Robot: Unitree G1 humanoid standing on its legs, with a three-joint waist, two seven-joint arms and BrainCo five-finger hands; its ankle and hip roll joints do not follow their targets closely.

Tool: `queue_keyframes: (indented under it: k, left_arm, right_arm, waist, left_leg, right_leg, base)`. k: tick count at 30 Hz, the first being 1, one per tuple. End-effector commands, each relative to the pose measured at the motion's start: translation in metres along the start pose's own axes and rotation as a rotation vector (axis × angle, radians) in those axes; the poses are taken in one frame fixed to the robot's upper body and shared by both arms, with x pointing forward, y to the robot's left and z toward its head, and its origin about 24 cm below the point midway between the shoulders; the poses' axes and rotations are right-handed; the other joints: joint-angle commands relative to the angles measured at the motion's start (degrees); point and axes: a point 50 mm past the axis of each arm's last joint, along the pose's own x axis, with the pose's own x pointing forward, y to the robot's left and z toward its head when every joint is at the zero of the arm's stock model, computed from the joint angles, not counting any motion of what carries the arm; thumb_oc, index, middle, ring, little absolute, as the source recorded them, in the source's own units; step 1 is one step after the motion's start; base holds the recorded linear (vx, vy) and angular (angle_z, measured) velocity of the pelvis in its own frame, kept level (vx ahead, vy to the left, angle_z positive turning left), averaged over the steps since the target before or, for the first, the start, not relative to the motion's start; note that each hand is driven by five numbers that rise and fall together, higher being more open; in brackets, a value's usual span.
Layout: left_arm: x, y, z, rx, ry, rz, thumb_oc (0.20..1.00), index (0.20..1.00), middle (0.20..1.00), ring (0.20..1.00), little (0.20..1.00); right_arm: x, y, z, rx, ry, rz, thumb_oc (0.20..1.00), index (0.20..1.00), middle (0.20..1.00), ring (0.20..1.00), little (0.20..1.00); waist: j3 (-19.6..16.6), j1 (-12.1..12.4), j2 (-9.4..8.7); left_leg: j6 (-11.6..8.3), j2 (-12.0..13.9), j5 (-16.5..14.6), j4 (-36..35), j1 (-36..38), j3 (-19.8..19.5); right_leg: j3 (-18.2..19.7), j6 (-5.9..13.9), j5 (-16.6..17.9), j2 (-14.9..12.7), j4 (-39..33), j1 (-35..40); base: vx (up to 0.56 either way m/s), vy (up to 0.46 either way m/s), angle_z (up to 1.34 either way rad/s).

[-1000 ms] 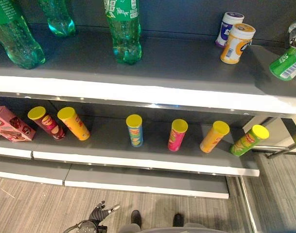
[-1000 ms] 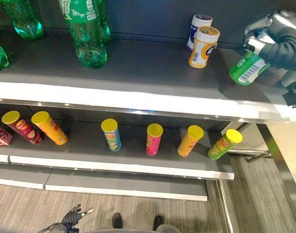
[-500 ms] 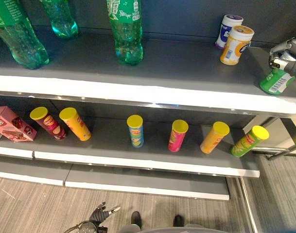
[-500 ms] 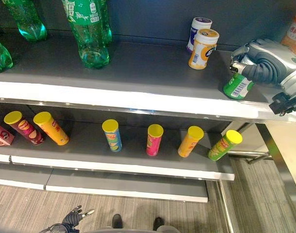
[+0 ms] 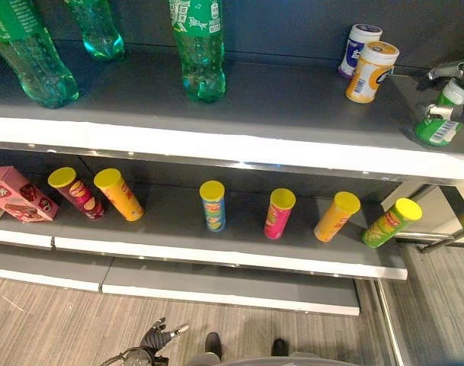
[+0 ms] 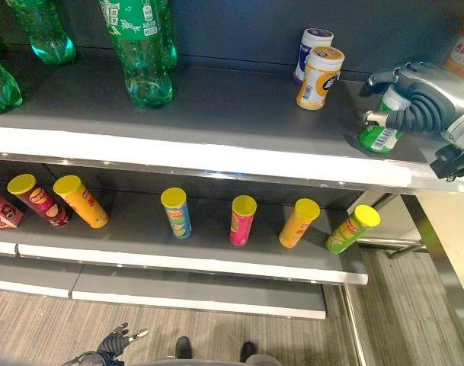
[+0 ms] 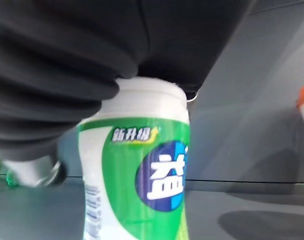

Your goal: Put the goods on the table back onto the shelves and tidy them up.

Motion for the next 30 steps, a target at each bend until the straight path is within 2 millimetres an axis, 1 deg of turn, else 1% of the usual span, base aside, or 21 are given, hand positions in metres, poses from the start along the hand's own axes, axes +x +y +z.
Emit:
queue_keyframes:
  k: [1,2,3,4,5,6,7,8,10,11,14,15,16,17,18,20,21,24,27,28,30]
  left_arm:
    - [0.004,0.009,0.017,0.069,-0.049,0.023,1.000,1.000,1.000,1.000,1.000]
    - [0.004,0.010,0.018,0.071,-0.049,0.024,1.000,1.000,1.000,1.000,1.000]
    - [0.005,0.008,0.019,0.071,-0.054,0.025,1.000,1.000,1.000,1.000,1.000]
    - [0.005,0.009,0.019,0.073,-0.054,0.025,1.000,1.000,1.000,1.000,1.000]
    - [0.005,0.007,0.020,0.069,-0.056,0.030,1.000,1.000,1.000,1.000,1.000]
    - [0.005,0.007,0.021,0.071,-0.057,0.031,1.000,1.000,1.000,1.000,1.000]
    - [0.006,0.006,0.019,0.068,-0.044,0.040,1.000,1.000,1.000,1.000,1.000]
    - [0.006,0.007,0.020,0.070,-0.044,0.041,1.000,1.000,1.000,1.000,1.000]
    - [0.006,0.006,0.020,0.059,-0.042,0.052,1.000,1.000,1.000,1.000,1.000]
    - [0.006,0.006,0.021,0.061,-0.042,0.052,1.000,1.000,1.000,1.000,1.000]
    - [0.006,0.005,0.020,0.050,-0.043,0.051,1.000,1.000,1.000,1.000,1.000]
    - [0.006,0.005,0.020,0.049,-0.043,0.050,1.000,1.000,1.000,1.000,1.000]
    - [0.006,0.006,0.020,0.050,-0.043,0.050,1.000,1.000,1.000,1.000,1.000]
    - [0.006,0.006,0.021,0.049,-0.045,0.048,1.000,1.000,1.000,1.000,1.000]
    - [0.006,0.006,0.021,0.050,-0.045,0.049,1.000,1.000,1.000,1.000,1.000]
    - [0.006,0.006,0.022,0.049,-0.055,0.037,1.000,1.000,1.000,1.000,1.000]
    - [0.006,0.006,0.022,0.049,-0.055,0.038,1.000,1.000,1.000,1.000,1.000]
    - [0.006,0.007,0.020,0.052,-0.045,0.037,1.000,1.000,1.000,1.000,1.000]
    - [0.006,0.007,0.019,0.044,-0.039,0.039,1.000,1.000,1.000,1.000,1.000]
    - [0.006,0.008,0.018,0.041,-0.033,0.041,1.000,1.000,1.000,1.000,1.000]
    - [0.006,0.007,0.019,0.037,-0.034,0.042,1.000,1.000,1.000,1.000,1.000]
  right_arm:
    - [-0.004,-0.013,-0.008,0.058,0.037,-0.224,1.000,1.000,1.000,1.000,1.000]
    - [-0.006,-0.013,-0.008,0.058,0.039,-0.225,1.000,1.000,1.000,1.000,1.000]
    - [-0.009,-0.017,-0.009,0.059,0.049,-0.316,1.000,1.000,1.000,1.000,1.000]
    - [-0.010,-0.017,-0.009,0.059,0.050,-0.317,1.000,1.000,1.000,1.000,1.000]
    - [-0.016,-0.021,-0.012,0.075,0.068,-0.425,1.000,1.000,1.000,1.000,1.000]
    - [-0.017,-0.021,-0.012,0.075,0.070,-0.426,1.000,1.000,1.000,1.000,1.000]
    - [-0.024,-0.024,-0.015,0.098,0.092,-0.538,1.000,1.000,1.000,1.000,1.000]
    - [-0.025,-0.024,-0.015,0.097,0.094,-0.539,1.000,1.000,1.000,1.000,1.000]
    - [-0.040,-0.025,-0.017,0.168,0.114,-0.692,1.000,1.000,1.000,1.000,1.000]
    - [-0.041,-0.024,-0.017,0.168,0.116,-0.693,1.000,1.000,1.000,1.000,1.000]
    - [-0.049,-0.019,-0.017,0.297,0.105,-0.774,1.000,1.000,1.000,1.000,1.000]
    - [-0.053,-0.013,-0.014,0.392,0.083,-0.790,1.000,1.000,1.000,1.000,1.000]
    - [-0.053,-0.013,-0.014,0.392,0.083,-0.790,1.000,1.000,1.000,1.000,1.000]
    - [-0.054,-0.006,-0.011,0.480,0.054,-0.781,1.000,1.000,1.000,1.000,1.000]
    - [-0.054,-0.006,-0.011,0.482,0.054,-0.780,1.000,1.000,1.000,1.000,1.000]
    - [-0.053,0.003,-0.006,0.637,-0.011,-0.731,1.000,1.000,1.000,1.000,1.000]
    - [-0.053,0.003,-0.006,0.639,-0.012,-0.729,1.000,1.000,1.000,1.000,1.000]
    - [-0.052,0.013,-0.006,0.795,-0.045,-0.692,1.000,1.000,1.000,1.000,1.000]
    - [-0.053,0.030,-0.011,0.925,-0.020,-0.643,1.000,1.000,1.000,1.000,1.000]
    - [-0.055,0.040,-0.013,0.961,0.015,-0.610,1.000,1.000,1.000,1.000,1.000]
    - [-0.056,0.045,-0.015,0.955,0.049,-0.589,1.000,1.000,1.000,1.000,1.000]
  waist:
    - [-1.59,2.84,-1.59]
    - [-1.56,2.93,-1.64]
    - [-1.60,2.97,-1.40]
    - [-1.57,3.03,-1.45]
    - [-1.65,2.80,-1.10]
    - [-1.63,2.88,-1.16]
    - [-1.75,2.80,-0.95]
    - [-1.71,2.86,-1.03]
    - [-1.78,2.51,-0.61]
    - [-1.76,2.58,-0.67]
    - [-1.76,2.46,-0.32]
    - [-1.77,2.38,-0.32]
    - [-1.77,2.41,-0.35]
    - [-1.72,2.35,-0.21]
    - [-1.73,2.35,-0.26]
    - [-1.66,2.29,-0.19]
    - [-1.68,2.27,-0.22]
    - [-1.80,2.18,-0.24]
    - [-1.78,2.14,-0.23]
    - [-1.73,2.04,-0.24]
    - [-1.74,2.03,-0.19]
  left_leg:
    - [-4.76,3.76,-6.16,1.98,2.56,0.62]
    - [-4.76,3.76,-6.17,1.99,2.55,0.59]
    - [-4.62,3.73,-6.34,2.06,2.63,0.52]
    - [-4.63,3.73,-6.35,2.07,2.64,0.51]
    - [-4.48,3.68,-6.54,2.08,2.71,0.46]
    - [-4.48,3.68,-6.55,2.09,2.71,0.43]
    - [-4.30,3.63,-6.71,2.06,2.76,0.35]
    - [-4.30,3.63,-6.71,2.06,2.76,0.33]
    - [-4.08,3.53,-6.98,1.98,2.98,0.28]
    - [-4.08,3.54,-6.99,1.99,2.98,0.25]
    - [-3.94,3.45,-7.16,2.00,3.12,0.29]
    - [-3.87,3.43,-7.25,2.13,3.12,0.38]
    - [-3.87,3.43,-7.25,2.14,3.11,0.38]
    - [-3.86,3.39,-7.26,2.17,3.10,0.50]
    - [-3.86,3.39,-7.27,2.17,3.10,0.50]
    - [-3.88,3.38,-7.23,2.25,2.96,0.69]
    - [-3.89,3.38,-7.24,2.25,2.96,0.69]
    - [-3.94,3.36,-7.21,2.15,3.03,0.95]
    - [-3.94,3.34,-7.18,2.13,3.13,1.05]
    - [-3.95,3.36,-7.20,2.13,3.16,1.09]
    - [-3.95,3.34,-7.22,2.16,3.16,1.18]
  right_leg:
    - [-0.93,8.43,0.24,-5.56,0.40,-2.25]
    - [-0.96,8.43,0.23,-5.56,0.41,-2.23]
    - [-0.94,8.39,0.11,-5.54,0.37,-2.16]
    - [-0.95,8.39,0.10,-5.54,0.37,-2.14]
    - [-1.08,8.38,-0.03,-5.54,0.35,-2.08]
    - [-1.11,8.38,-0.04,-5.54,0.35,-2.06]
    - [-1.04,8.33,-0.24,-5.51,0.34,-1.96]
    - [-1.05,8.33,-0.25,-5.51,0.35,-1.95]
    - [-0.92,8.35,-0.55,-5.47,0.29,-1.76]
    - [-0.95,8.35,-0.56,-5.47,0.29,-1.74]
    - [-0.80,8.31,-0.69,-5.44,0.22,-1.73]
    - [-0.69,8.26,-0.77,-5.43,0.22,-1.74]
    - [-0.69,8.26,-0.77,-5.43,0.22,-1.74]
    - [-0.59,8.25,-0.72,-5.46,0.18,-1.80]
    - [-0.59,8.25,-0.72,-5.46,0.18,-1.80]
    - [-0.65,8.29,-0.65,-5.52,0.23,-1.99]
    - [-0.66,8.28,-0.65,-5.52,0.22,-1.98]
    - [-0.61,8.31,-0.55,-5.60,0.21,-2.04]
    - [-0.63,8.29,-0.41,-5.69,0.23,-2.04]
    - [-0.66,8.26,-0.37,-5.74,0.26,-2.05]
    - [-0.61,8.29,-0.35,-5.84,0.26,-2.04]
  base:
    - [0.00,0.000,0.00]
    - [0.00,0.000,0.00]
    - [0.00,0.000,0.00]
    - [0.00,0.000,0.00]
    - [0.00,0.000,0.00]
    - [0.03,-0.003,0.01]
    - [0.00,0.000,0.00]
    - [0.03,-0.002,0.01]
    - [0.03,0.004,0.03]
    - [0.00,0.000,0.00]
    - [0.00,0.000,0.00]
    - [0.00,0.000,0.00]
    - [0.00,0.000,0.00]
    - [0.00,0.000,0.00]
    - [0.00,0.000,0.00]
    - [0.00,0.000,0.00]
    - [0.00,0.000,0.00]
    - [0.00,0.000,0.00]
    - [0.00,0.000,0.00]
    - [0.00,0.000,0.00]
    - [0.00,0.000,0.00]
